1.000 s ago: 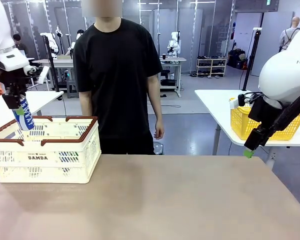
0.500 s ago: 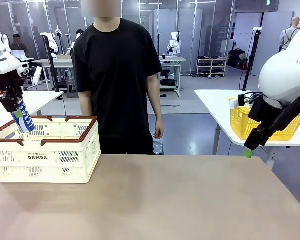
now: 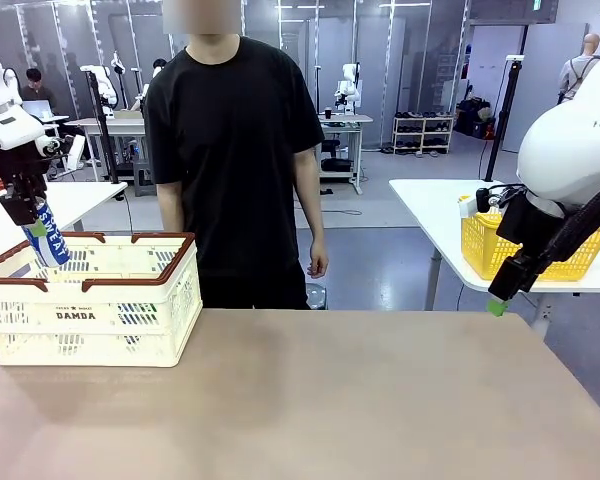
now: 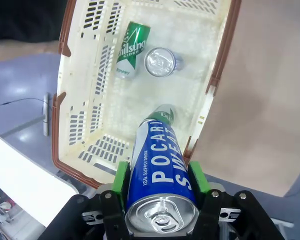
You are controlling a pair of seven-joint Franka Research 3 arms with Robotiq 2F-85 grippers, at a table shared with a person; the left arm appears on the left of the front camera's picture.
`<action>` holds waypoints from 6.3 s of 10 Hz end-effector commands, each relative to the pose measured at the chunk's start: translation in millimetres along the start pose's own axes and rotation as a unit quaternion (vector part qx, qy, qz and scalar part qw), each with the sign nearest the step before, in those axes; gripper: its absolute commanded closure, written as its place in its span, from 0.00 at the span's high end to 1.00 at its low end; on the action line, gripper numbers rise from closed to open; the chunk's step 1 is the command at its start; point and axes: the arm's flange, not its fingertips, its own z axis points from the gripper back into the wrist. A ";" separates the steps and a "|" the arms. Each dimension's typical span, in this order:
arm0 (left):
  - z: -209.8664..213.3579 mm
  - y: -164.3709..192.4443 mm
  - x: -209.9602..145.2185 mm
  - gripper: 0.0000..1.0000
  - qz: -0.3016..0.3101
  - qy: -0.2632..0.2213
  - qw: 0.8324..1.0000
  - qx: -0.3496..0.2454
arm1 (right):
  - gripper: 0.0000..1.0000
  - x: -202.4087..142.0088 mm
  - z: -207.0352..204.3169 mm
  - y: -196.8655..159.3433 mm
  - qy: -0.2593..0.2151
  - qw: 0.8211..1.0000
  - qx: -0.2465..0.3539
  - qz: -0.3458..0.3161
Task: Place the drinks into the Shopping basket.
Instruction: Pick up one drink and place it into the Shopping basket.
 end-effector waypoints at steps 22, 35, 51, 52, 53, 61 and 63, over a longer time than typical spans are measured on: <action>-92.3 71.0 -20.4 0.58 -0.073 -0.052 0.989 -0.118 | 1.00 -1.8 1.4 -1.0 0.001 1.000 -0.001 0.008; -67.6 112.3 19.2 0.58 -0.053 -0.024 0.996 -0.074 | 1.00 -1.8 1.4 -1.0 0.001 1.000 -0.001 0.008; -168.0 113.0 2.3 0.58 -0.120 0.003 0.988 -0.100 | 1.00 -1.8 1.4 -1.0 0.001 1.000 -0.001 0.008; -164.8 114.8 6.0 0.58 -0.077 0.012 0.991 -0.111 | 1.00 -1.8 1.4 -1.0 0.001 1.000 -0.001 0.008; -164.8 114.8 6.0 0.58 -0.077 0.012 0.991 -0.111 | 1.00 -1.8 1.4 -1.0 0.001 1.000 -0.001 0.008; -228.5 122.6 7.1 0.58 -0.129 0.000 0.984 -0.120 | 1.00 -1.8 1.4 -1.0 0.001 1.000 -0.001 0.008; -240.7 119.0 7.1 0.58 -0.136 0.001 0.983 -0.125 | 1.00 -1.8 1.4 -1.0 0.001 1.000 -0.001 0.008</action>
